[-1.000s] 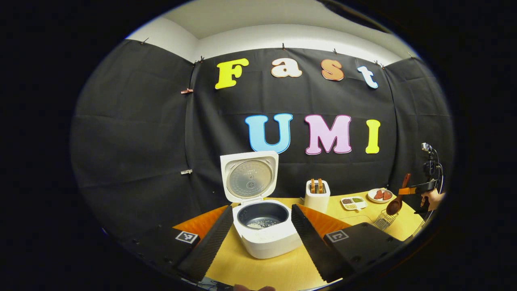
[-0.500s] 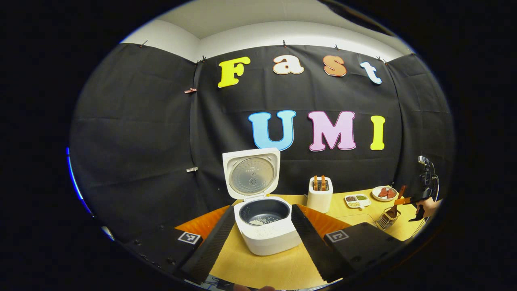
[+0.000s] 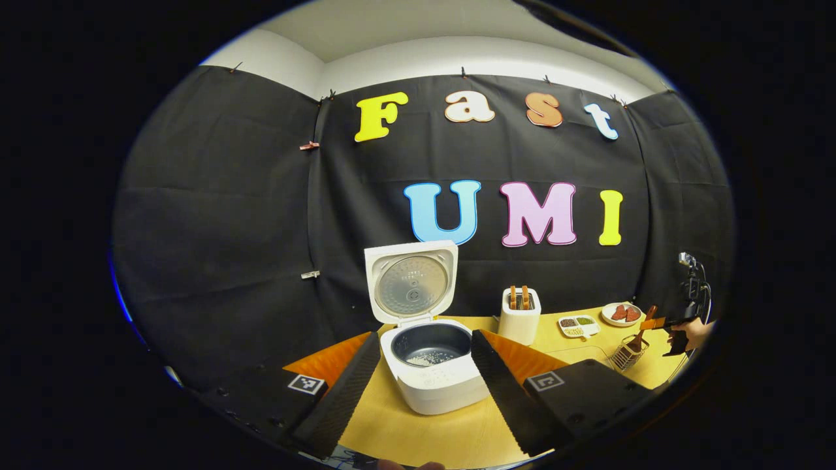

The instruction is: Close the left gripper, press the button to open the rice cooker; take a wooden spoon from the chopstick holder with the right hand, scoop a spoonful of rice and pour it into the rice cooker, then put the wooden spoon back into the chopstick holder.

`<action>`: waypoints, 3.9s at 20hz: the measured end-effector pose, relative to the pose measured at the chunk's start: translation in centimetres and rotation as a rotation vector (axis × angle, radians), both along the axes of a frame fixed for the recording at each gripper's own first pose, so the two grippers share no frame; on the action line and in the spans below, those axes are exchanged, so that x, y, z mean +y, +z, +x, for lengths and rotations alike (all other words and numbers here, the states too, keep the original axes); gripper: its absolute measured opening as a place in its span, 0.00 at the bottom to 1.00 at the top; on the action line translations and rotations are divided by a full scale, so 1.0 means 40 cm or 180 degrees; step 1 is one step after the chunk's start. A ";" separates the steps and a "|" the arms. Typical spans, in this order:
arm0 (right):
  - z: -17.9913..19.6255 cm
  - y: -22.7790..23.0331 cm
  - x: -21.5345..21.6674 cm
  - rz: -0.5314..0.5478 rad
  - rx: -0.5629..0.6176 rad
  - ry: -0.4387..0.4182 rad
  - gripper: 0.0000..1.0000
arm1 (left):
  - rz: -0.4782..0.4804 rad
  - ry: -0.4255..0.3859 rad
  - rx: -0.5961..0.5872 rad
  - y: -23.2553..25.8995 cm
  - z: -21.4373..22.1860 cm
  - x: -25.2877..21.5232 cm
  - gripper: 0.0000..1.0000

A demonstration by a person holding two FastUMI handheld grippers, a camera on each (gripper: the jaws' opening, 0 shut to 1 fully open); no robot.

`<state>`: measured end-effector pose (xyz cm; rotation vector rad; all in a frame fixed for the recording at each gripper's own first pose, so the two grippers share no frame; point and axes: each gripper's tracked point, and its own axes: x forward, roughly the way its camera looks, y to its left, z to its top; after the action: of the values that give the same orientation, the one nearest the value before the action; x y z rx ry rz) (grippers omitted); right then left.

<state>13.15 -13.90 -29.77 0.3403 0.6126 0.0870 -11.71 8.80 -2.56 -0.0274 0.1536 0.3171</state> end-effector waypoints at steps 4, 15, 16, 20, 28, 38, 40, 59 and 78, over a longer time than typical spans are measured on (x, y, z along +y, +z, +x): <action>-0.043 0.022 -0.041 -0.0185 0.0061 -0.0183 0.96 | -0.0038 -0.0106 -0.0095 0.008 0.006 0.024 0.96; -0.193 0.262 -0.057 -0.0490 -0.0370 -0.0566 0.98 | -0.0023 -0.0409 -0.0459 0.082 0.061 0.119 0.96; -0.202 0.296 -0.054 -0.0505 -0.0444 -0.0592 0.98 | -0.0040 -0.0414 -0.0548 0.105 0.072 0.131 0.96; -0.236 0.419 -0.023 -0.0572 -0.0706 -0.0591 0.98 | -0.0221 -0.0334 -0.0861 0.185 0.134 0.202 0.97; -0.287 0.636 0.088 -0.0334 -0.1063 -0.0542 0.98 | 0.0029 -0.0138 -0.1276 0.342 0.323 0.330 0.95; -0.385 0.723 0.127 -0.0729 -0.1218 -0.0428 0.98 | -0.0010 -0.0139 -0.1240 0.373 0.677 0.402 0.95; -0.399 0.725 0.117 -0.0735 -0.1212 -0.0489 0.98 | 0.0094 -0.0037 -0.1129 0.337 0.738 0.431 0.95; -0.540 0.688 0.079 -0.0701 -0.1007 -0.0531 0.98 | -0.0104 0.0041 -0.0069 0.030 0.843 0.412 0.98; -0.524 0.712 0.086 -0.0547 -0.1123 -0.0373 0.98 | -0.0576 -0.0063 0.0533 -0.254 0.528 0.115 0.98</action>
<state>-7.82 -10.45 -1.30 0.1869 0.2475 -0.0186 9.41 13.39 -12.71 -0.1788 0.3481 0.2848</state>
